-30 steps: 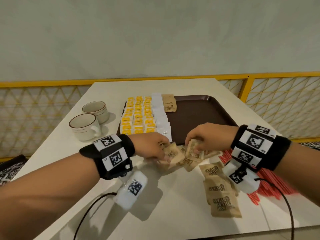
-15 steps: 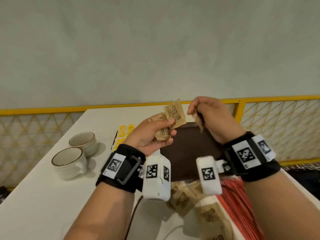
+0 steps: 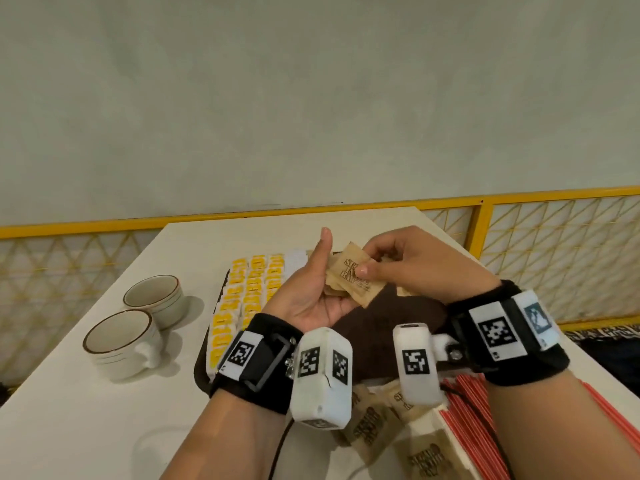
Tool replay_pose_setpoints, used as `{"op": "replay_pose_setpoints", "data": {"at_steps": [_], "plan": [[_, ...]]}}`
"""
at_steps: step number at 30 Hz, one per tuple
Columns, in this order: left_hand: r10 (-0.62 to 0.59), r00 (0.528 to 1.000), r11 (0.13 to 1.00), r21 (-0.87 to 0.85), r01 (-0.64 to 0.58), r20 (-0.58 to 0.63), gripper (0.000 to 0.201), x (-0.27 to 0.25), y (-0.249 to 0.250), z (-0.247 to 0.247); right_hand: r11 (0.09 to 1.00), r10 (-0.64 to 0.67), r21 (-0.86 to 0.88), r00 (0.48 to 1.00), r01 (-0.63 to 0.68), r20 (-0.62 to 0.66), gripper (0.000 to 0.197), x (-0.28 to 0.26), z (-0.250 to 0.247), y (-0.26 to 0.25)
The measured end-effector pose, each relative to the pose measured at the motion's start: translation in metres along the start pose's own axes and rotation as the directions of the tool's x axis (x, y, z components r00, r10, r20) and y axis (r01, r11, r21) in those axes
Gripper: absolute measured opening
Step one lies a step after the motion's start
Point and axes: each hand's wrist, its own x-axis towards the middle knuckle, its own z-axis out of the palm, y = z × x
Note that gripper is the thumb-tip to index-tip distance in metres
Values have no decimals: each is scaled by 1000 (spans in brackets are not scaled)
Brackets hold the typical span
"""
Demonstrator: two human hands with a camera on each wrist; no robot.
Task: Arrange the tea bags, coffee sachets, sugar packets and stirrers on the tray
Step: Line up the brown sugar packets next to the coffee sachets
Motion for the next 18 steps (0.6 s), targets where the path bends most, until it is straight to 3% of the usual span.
{"op": "replay_pose_setpoints", "data": {"at_steps": [3,6,9,11,15,18], "plan": [[-31,999,999,-34,31,22,71,-3,-7,2,985,33,-170,998,-40,-47,9,4,3,7],[32,999,999,5,-32,-5,45,-3,-9,-1,985,60,-161,996,-69,-61,11,7,7,11],[46,998,999,-9,-47,-47,24,0,-7,-6,975,182,143,979,-168,-92,19,11,13,10],[53,996,997,-51,-57,-70,21,-1,-5,-7,902,218,397,972,-169,-82,34,12,12,9],[88,994,985,-146,-96,-61,22,0,-2,-9,845,142,528,987,-83,-72,51,5,3,6],[119,992,973,-195,-124,-34,32,4,-4,-10,780,63,626,996,-13,-59,46,1,-1,7]]}}
